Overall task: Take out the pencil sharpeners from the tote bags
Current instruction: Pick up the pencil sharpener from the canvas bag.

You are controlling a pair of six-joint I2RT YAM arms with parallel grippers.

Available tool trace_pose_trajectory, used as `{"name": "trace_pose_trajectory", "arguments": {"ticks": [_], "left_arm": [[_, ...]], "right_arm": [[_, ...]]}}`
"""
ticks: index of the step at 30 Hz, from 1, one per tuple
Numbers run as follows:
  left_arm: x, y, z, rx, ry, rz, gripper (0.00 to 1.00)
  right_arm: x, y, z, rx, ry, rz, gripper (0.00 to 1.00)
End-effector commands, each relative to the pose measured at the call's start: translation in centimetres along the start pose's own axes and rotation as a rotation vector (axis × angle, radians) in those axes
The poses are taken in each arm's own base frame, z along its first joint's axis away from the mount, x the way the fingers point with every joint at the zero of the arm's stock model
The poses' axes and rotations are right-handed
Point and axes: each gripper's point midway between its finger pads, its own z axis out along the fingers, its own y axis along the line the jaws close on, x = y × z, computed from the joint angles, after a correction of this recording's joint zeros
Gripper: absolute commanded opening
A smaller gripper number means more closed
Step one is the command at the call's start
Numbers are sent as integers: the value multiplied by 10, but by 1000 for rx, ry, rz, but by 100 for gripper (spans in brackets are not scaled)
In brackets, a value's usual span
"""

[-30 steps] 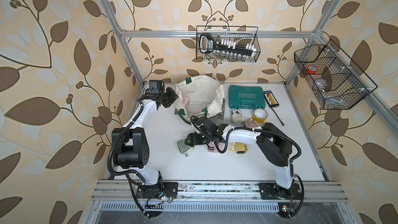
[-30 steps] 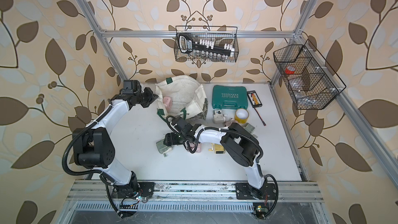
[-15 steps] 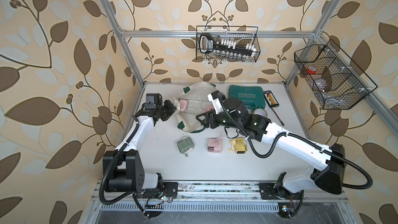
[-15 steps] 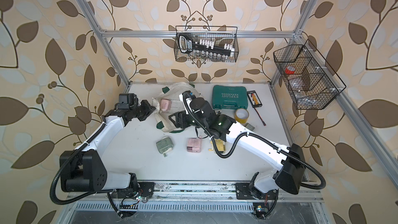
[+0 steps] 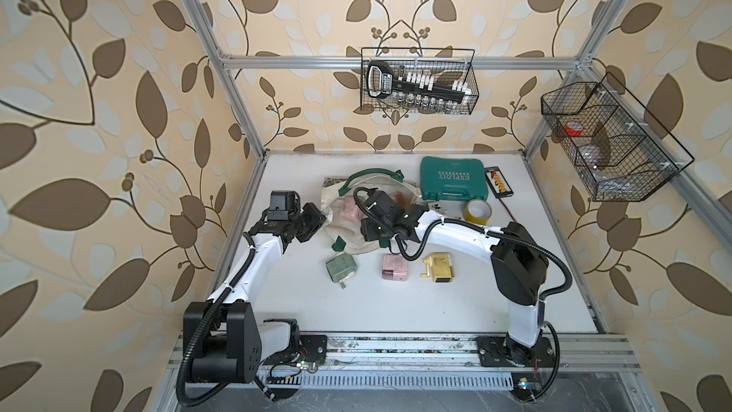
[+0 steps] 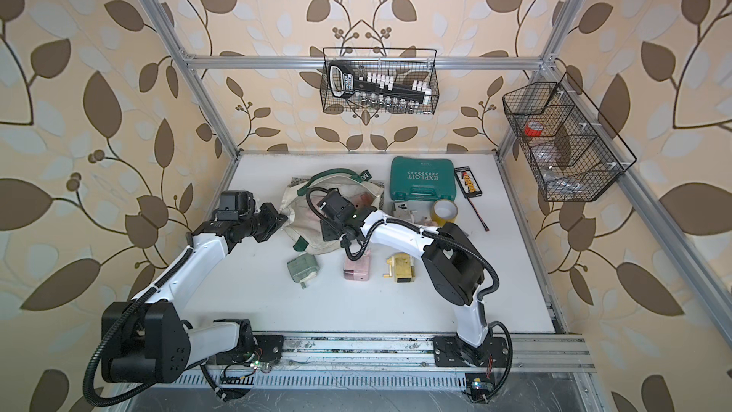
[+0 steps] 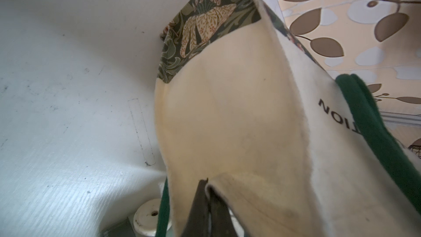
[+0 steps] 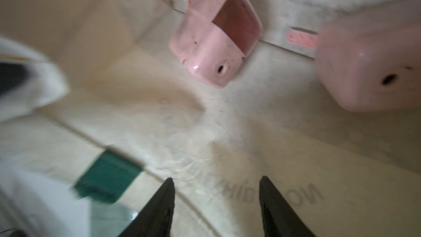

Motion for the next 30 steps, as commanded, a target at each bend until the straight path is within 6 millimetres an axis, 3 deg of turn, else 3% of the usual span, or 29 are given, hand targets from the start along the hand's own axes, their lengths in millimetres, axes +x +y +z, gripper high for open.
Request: {"name": "trace_pose_trajectory", "arguments": {"ticks": [1, 5, 9, 16, 26, 30], "left_arm": [[13, -11, -9, 36, 24, -11, 0], [17, -22, -12, 61, 27, -5, 0], [20, -26, -14, 59, 33, 6, 0], [24, -24, -11, 56, 41, 1, 0], [26, -33, -11, 64, 44, 19, 0], [29, -35, -11, 66, 47, 29, 0]], "right_arm": [[-20, -51, -14, 222, -69, 37, 66], [-36, -50, -17, 195, -96, 63, 70], [-43, -19, -9, 54, -86, 34, 78], [-48, 15, 5, -86, -42, 201, 92], [-31, 1, 39, 0, 43, 474, 100], [-31, -5, 48, 41, 19, 508, 100]]}}
